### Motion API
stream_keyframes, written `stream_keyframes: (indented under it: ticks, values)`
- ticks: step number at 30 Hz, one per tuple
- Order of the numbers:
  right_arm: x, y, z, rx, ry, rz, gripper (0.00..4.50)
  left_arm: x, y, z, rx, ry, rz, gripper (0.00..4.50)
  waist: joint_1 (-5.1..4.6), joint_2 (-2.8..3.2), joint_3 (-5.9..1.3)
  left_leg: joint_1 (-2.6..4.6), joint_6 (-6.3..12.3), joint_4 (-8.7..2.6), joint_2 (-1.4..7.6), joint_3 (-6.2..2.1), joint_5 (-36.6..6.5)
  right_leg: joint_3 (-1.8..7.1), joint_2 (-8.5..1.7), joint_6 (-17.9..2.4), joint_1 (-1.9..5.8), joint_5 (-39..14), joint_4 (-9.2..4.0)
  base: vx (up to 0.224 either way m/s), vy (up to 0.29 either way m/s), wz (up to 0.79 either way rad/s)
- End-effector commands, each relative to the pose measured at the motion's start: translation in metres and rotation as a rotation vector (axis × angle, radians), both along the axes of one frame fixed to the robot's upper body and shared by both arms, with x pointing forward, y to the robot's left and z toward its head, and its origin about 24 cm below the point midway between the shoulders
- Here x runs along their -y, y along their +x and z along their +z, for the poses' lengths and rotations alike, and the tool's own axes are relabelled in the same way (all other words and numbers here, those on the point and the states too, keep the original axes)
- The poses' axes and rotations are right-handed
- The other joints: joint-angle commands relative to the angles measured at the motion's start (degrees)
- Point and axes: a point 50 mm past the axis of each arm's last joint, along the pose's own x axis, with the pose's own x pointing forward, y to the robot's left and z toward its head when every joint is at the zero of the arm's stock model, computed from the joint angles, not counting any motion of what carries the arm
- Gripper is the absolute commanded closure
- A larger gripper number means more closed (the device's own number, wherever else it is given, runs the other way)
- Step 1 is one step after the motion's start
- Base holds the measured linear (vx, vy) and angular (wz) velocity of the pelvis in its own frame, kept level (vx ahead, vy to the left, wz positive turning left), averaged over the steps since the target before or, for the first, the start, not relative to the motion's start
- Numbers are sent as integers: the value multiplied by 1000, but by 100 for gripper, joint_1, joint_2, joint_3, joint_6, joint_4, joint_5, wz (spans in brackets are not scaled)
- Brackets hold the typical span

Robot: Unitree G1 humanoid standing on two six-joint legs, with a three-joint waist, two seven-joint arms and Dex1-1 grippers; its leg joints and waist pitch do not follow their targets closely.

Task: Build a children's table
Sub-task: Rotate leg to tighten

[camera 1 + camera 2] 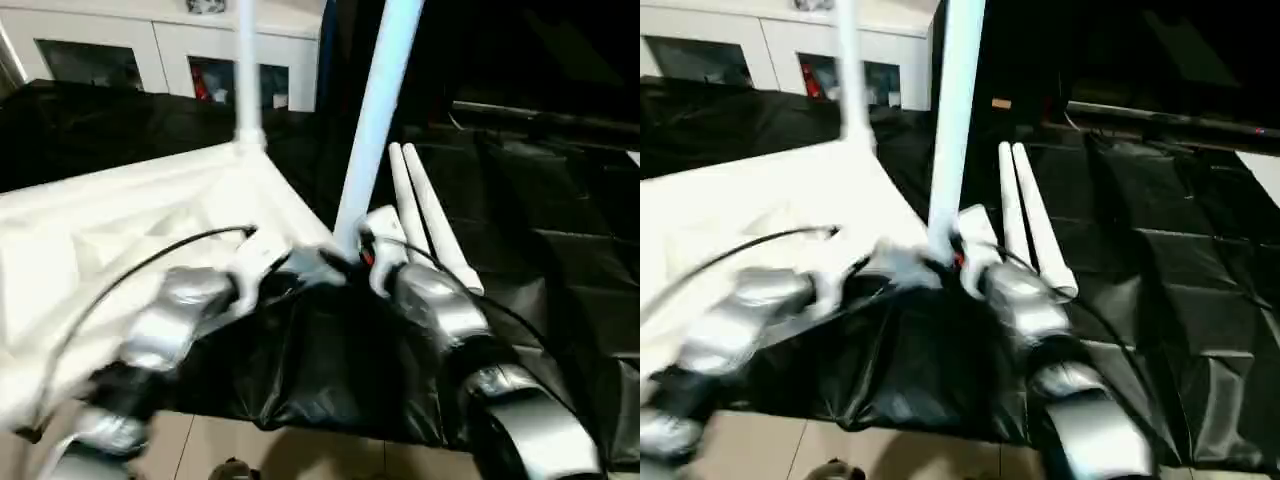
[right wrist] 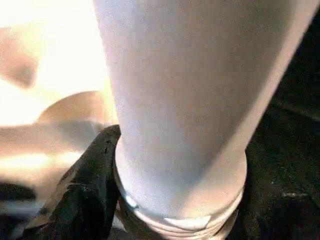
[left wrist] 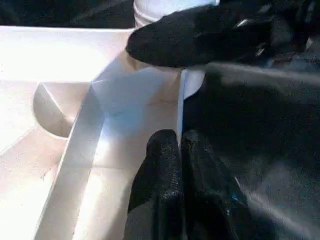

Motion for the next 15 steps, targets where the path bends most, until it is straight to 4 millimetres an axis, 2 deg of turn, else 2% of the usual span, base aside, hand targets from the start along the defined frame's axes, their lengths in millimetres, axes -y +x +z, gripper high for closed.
stream_keyframes:
  ticks: [1, 2, 4, 6, 7, 10, 15]
  values:
    - [-33, -9, -4, -38, 55, 54, 176, 16, 8, 12, 82, -44, 42, 450, 17, 12, -469, 67, -105, -387, 255, -106, -1250, 339, -565, -872, 252, -1646, -533, 0, 0, 0]
    - [-36, -9, -3, -26, 51, 54, 176, 19, 8, 12, 86, -39, 38, 450, 16, 1, -472, 59, -53, -381, 248, -91, -1165, 341, -546, -873, 256, -1453, -521, 0, 0, 0]
    - [-42, -9, 0, -17, 79, 73, 120, 25, 7, 11, 102, -21, 9, 450, 21, 3, -472, 49, -14, -377, 247, -87, -1114, 336, -548, -891, 261, -1332, -507, 0, 0, 0]
    - [-43, -8, 2, -13, 94, 77, 97, 26, 5, 10, 104, -20, -6, 450, 19, 11, -475, 38, 25, -383, 253, -91, -1105, 335, -551, -883, 273, -1241, -494, 0, 0, 0]
    - [-42, -7, 3, -9, 93, 83, 97, 26, 4, 11, 104, -25, -22, 450, 12, 16, -473, 41, 29, -387, 254, -93, -1119, 332, -545, -883, 267, -1251, -498, 0, 0, 0]
    - [-32, -4, 6, 50, 30, 112, 56, 20, 0, 11, 107, -21, -73, 450, 6, 25, -469, 36, 32, -388, 252, -93, -1128, 331, -552, -916, 270, -1276, -506, 0, 0, 0]
    - [-16, -2, 9, 99, 0, 192, 56, 12, -7, 11, 108, -25, -163, 450, -14, 22, -471, 32, 72, -373, 250, -84, -1135, 339, -559, -948, 283, -1320, -512, 0, 0, 0]
